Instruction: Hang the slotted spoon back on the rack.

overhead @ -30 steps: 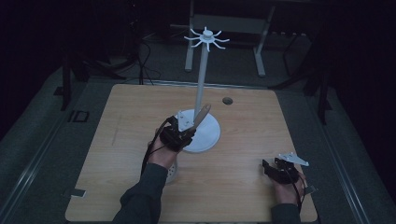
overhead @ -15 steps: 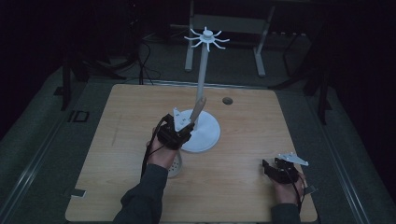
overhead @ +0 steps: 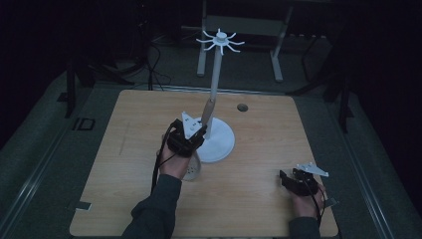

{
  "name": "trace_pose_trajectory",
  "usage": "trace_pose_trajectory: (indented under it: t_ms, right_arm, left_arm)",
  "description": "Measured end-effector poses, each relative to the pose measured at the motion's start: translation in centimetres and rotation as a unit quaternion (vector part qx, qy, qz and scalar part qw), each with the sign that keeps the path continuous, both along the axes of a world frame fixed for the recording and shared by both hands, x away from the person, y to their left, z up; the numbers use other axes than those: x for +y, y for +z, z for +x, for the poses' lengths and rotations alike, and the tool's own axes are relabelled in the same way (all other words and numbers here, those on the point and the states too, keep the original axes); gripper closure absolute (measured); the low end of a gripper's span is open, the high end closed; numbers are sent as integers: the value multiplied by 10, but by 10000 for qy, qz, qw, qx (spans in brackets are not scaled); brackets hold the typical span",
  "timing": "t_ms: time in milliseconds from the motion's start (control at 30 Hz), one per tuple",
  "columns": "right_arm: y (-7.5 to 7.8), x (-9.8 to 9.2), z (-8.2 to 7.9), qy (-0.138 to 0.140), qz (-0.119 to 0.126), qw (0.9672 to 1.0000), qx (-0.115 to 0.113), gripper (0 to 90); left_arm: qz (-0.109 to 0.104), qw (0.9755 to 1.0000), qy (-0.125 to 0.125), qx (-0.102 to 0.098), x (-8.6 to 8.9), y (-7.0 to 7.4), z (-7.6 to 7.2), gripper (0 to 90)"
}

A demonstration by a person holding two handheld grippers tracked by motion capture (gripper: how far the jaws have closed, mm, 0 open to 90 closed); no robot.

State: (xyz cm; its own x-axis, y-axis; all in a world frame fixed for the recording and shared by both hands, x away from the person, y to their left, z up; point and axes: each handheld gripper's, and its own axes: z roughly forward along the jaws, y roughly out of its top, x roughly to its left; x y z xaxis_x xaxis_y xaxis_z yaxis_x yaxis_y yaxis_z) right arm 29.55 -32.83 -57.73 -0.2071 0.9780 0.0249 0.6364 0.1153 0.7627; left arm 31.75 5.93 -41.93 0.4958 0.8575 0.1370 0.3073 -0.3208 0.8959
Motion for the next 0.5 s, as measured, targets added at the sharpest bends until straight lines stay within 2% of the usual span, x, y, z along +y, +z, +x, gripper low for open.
trace_pose_trajectory:
  t_ms: [367,500]
  right_arm:
    - [0,0,0,-6,12,10000,-4,428]
    - [0,0,0,-3,10,10000,-11,428]
  left_arm:
    - [-62,9994,245,-227,-1,6,0,741]
    - [-132,9992,300,-248,0,8,1,741]
